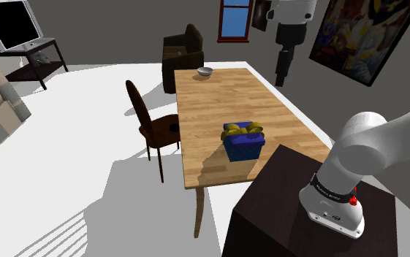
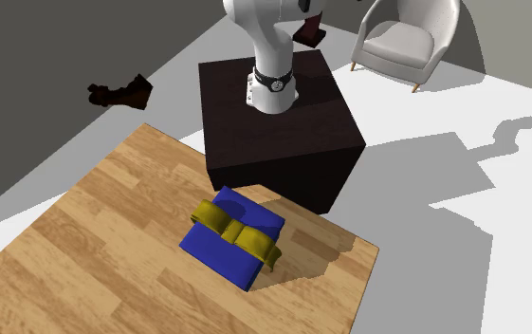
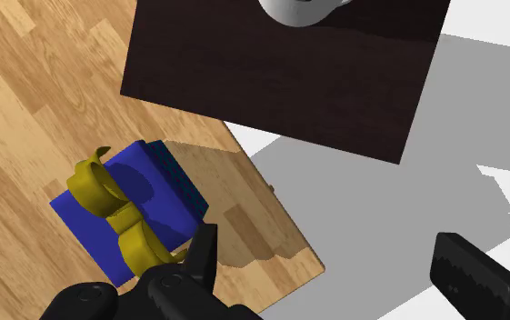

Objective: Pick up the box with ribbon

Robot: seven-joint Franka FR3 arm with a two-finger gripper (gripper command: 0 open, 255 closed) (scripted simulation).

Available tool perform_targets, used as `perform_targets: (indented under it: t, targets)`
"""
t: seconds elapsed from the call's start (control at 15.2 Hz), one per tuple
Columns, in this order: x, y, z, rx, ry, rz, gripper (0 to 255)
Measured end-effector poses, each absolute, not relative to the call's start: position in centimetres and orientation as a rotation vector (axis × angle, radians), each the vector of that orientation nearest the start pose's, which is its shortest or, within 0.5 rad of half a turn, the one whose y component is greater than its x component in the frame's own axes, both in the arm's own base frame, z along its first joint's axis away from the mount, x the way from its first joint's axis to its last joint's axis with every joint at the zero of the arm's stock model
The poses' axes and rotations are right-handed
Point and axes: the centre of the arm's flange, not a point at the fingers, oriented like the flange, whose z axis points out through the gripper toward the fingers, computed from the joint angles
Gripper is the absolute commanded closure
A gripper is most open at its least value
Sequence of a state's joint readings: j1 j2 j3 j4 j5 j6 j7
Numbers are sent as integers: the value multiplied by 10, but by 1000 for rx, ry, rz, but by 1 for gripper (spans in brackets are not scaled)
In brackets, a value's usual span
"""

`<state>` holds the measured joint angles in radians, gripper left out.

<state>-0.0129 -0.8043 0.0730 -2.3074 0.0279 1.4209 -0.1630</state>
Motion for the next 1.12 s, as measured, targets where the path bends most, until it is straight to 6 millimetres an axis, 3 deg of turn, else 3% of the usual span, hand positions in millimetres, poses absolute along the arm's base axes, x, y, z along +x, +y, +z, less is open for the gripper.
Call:
perform_targets:
  t: [0.33, 0.79, 1.12]
  targets:
    - [293, 4, 576, -3134, -390, 137, 0]
    - [306, -51, 504, -3107, -563, 140, 0]
    - [327, -90, 455, -3083, -687, 142, 0]
